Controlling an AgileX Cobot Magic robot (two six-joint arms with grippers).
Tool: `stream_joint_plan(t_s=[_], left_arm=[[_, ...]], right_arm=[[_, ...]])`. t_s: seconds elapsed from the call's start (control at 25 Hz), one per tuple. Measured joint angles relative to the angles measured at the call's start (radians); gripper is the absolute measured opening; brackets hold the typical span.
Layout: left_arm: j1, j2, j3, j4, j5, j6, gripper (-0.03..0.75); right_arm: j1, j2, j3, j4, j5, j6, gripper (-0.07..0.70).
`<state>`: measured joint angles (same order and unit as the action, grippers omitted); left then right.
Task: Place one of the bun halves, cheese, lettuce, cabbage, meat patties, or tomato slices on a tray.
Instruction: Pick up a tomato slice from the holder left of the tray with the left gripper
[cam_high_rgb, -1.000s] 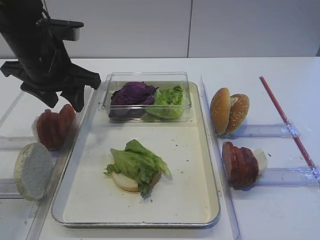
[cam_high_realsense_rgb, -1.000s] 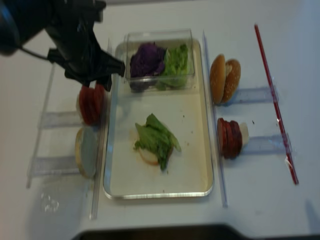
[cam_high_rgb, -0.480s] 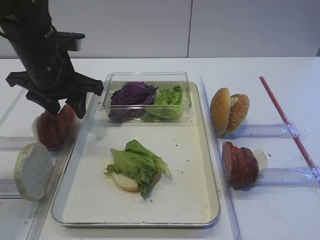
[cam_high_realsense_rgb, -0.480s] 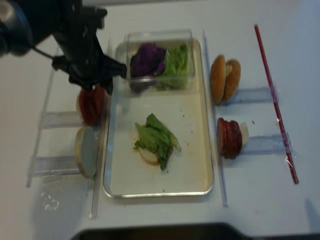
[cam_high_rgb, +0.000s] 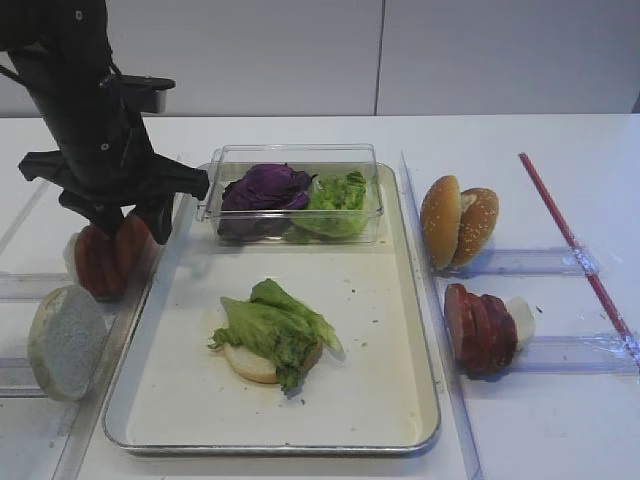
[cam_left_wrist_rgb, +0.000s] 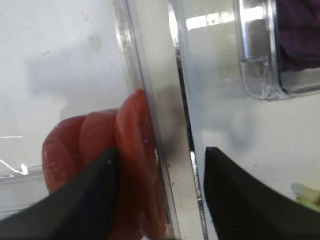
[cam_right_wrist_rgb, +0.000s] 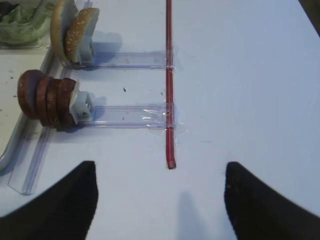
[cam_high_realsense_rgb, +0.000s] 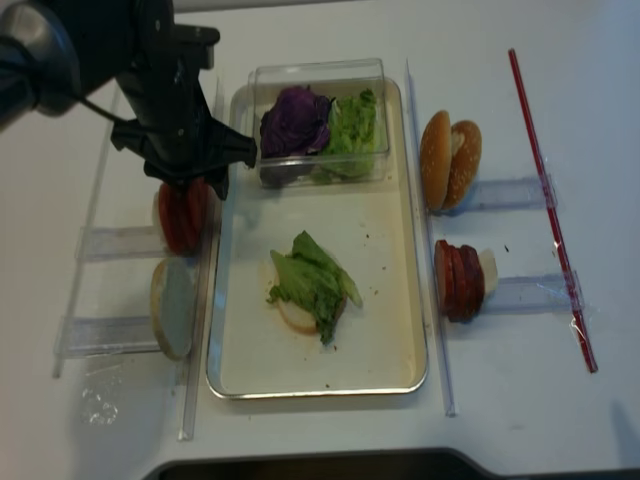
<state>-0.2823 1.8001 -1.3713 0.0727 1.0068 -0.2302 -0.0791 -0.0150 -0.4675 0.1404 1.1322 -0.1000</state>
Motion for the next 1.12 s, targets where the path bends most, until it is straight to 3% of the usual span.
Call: stream_joint_plan(t_s=[0.6, 1.12], left_arm=[[0.002, 0.002, 0.000, 0.028, 0.007, -0.048, 0.165], [0.002, 0.002, 0.000, 0.034, 0.013, -0.053, 0.108]], right_arm=[[0.000, 0.000, 0.000, 0.000, 0.000, 0.002, 0.562], [0.000, 0.000, 0.000, 0.000, 0.000, 0.002, 0.562]])
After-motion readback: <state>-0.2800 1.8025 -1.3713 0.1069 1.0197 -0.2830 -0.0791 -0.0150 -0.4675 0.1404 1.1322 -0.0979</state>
